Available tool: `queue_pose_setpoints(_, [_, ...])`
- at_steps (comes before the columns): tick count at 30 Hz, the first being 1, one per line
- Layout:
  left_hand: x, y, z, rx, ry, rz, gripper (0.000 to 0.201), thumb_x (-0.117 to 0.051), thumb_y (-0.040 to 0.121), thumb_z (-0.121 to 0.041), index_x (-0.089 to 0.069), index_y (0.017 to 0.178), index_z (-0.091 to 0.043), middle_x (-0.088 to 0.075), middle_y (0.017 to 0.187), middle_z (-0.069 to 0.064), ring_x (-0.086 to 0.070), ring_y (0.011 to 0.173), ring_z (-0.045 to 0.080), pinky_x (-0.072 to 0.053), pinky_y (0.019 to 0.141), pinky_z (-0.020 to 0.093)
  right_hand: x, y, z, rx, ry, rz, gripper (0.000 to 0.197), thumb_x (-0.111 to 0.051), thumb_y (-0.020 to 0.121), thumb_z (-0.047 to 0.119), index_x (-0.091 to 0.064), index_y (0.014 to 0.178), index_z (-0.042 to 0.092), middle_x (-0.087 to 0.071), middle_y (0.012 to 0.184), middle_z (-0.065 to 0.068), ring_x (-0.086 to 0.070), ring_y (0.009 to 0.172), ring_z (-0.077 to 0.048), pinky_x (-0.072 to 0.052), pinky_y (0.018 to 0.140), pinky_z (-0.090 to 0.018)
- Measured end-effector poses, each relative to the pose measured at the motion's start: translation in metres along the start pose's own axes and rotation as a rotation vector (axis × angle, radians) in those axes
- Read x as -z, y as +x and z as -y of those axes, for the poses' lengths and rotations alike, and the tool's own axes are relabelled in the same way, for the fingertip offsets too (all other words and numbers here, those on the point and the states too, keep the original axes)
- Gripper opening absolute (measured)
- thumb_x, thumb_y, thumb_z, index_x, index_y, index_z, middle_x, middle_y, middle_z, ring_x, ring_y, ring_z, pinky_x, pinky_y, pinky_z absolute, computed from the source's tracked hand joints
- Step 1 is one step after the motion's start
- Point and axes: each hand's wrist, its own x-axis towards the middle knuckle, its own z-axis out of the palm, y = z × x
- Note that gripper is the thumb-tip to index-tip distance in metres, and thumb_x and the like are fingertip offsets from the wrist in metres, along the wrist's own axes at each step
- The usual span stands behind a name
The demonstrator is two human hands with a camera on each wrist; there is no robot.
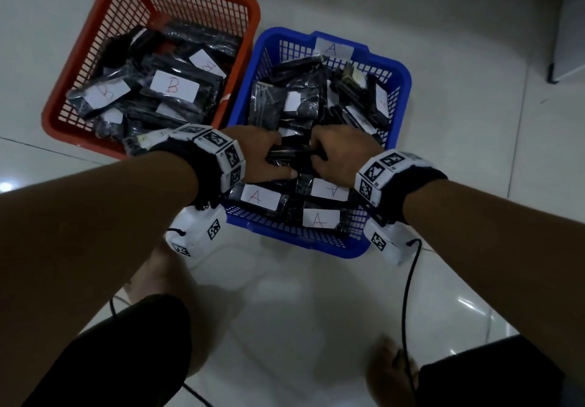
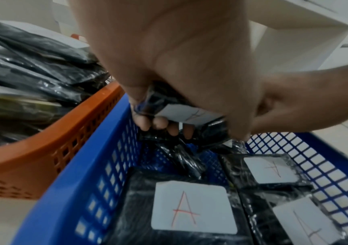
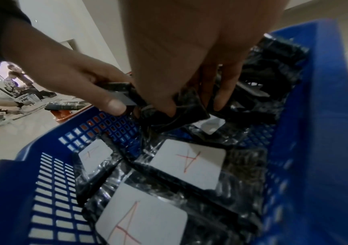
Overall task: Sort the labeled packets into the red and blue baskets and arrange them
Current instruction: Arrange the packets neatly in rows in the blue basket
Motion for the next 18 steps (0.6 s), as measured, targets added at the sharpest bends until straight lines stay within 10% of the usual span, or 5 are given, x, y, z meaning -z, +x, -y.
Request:
queue_pose_setpoints(5, [0.003, -0.006, -0.008, 0.041, -0.065, 0.02, 0.047, -0.051, 0.077, -0.075, -0.055, 0.095, -0.033, -0.062, 0.09, -0.008, -0.06, 0.083, 0.015, -0.051, 0.08, 0.032, 0.013, -0.022, -0.005, 0.048, 0.18, -0.022, 0.023, -0.063, 0.084, 0.033, -0.053, 0.097, 0.017, -0.059, 0.078, -0.003, -0.059, 0.071, -0.023, -0.048, 0.06, -0.029])
queue_pose_setpoints(13, [-0.004, -0.02, -0.017, 0.066, 0.114, 0.19, 0.071, -0.066, 0.05, -0.085, -0.067, 0.097, -0.032, -0.065, 0.094, -0.012, -0.061, 0.089, 0.013, -0.051, 0.083, 0.03, -0.006, -0.046, -0.006, 0.219, 0.144, 0.175, 0.033, -0.074, 0.07, 0.033, -0.048, 0.088, 0.023, -0.05, 0.089, 0.008, -0.051, 0.081, -0.015, -0.047, 0.069, -0.031])
queue_pose_setpoints(18, [0.015, -0.018, -0.019, 0.052, 0.034, -0.078, 0.047, -0.054, 0.078, -0.071, -0.075, 0.083, -0.029, -0.071, 0.084, -0.01, -0.065, 0.08, 0.014, -0.057, 0.073, 0.034, -0.004, -0.053, -0.006, 0.163, 0.083, 0.069, 0.041, -0.058, 0.081, 0.065, -0.05, 0.084, 0.025, -0.056, 0.074, 0.008, -0.055, 0.069, -0.016, -0.044, 0.06, -0.029])
